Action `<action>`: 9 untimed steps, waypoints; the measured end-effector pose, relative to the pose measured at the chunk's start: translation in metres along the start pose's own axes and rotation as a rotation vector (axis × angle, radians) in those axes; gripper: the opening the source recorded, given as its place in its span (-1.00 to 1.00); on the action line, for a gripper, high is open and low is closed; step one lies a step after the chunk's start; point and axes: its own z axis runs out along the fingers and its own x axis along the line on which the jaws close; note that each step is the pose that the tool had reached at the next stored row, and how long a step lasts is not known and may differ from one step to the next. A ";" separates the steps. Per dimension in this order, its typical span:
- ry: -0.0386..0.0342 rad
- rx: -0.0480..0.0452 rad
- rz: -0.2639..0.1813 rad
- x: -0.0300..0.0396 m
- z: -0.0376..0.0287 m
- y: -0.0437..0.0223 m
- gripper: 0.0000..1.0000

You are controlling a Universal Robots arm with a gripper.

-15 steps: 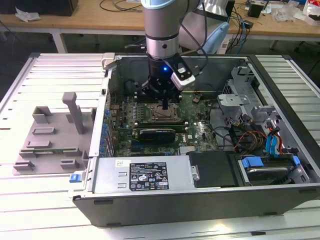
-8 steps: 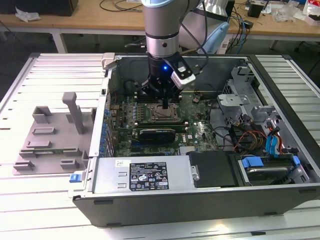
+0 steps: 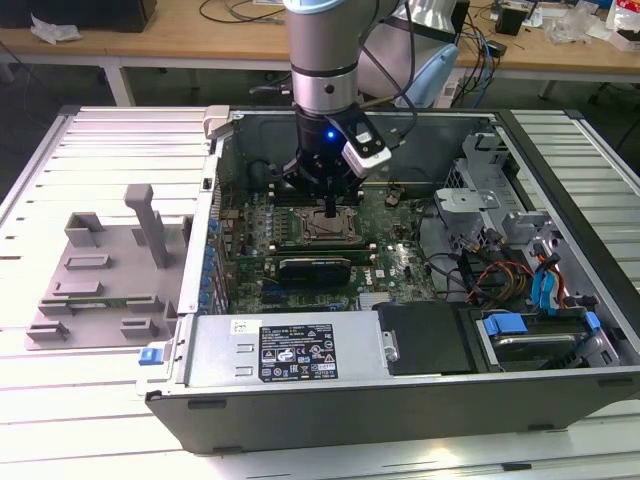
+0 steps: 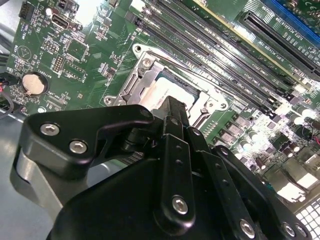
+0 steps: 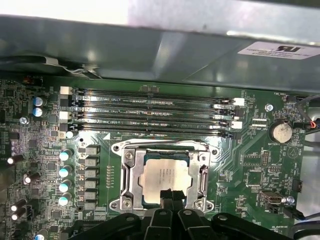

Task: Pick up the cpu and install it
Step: 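Install the second cpu locking lever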

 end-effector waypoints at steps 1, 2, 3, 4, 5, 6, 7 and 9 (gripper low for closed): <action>0.0000 0.0000 0.000 0.0000 -0.0001 0.0000 -0.79; 0.0000 0.0000 0.000 0.0000 -0.0002 0.0000 -0.79; 0.0000 0.0000 0.000 0.0000 -0.0004 0.0000 -0.79; 0.0000 0.0000 0.000 -0.0001 -0.0006 0.0000 -0.79; 0.0001 0.0001 0.000 -0.0003 -0.0029 -0.0002 -0.79; 0.0000 0.0000 0.000 -0.0006 -0.0057 -0.0005 -0.79; 0.0001 0.0001 0.000 -0.0007 -0.0076 -0.0006 -0.79; 0.0000 0.0000 0.000 -0.0010 -0.0101 -0.0008 -0.79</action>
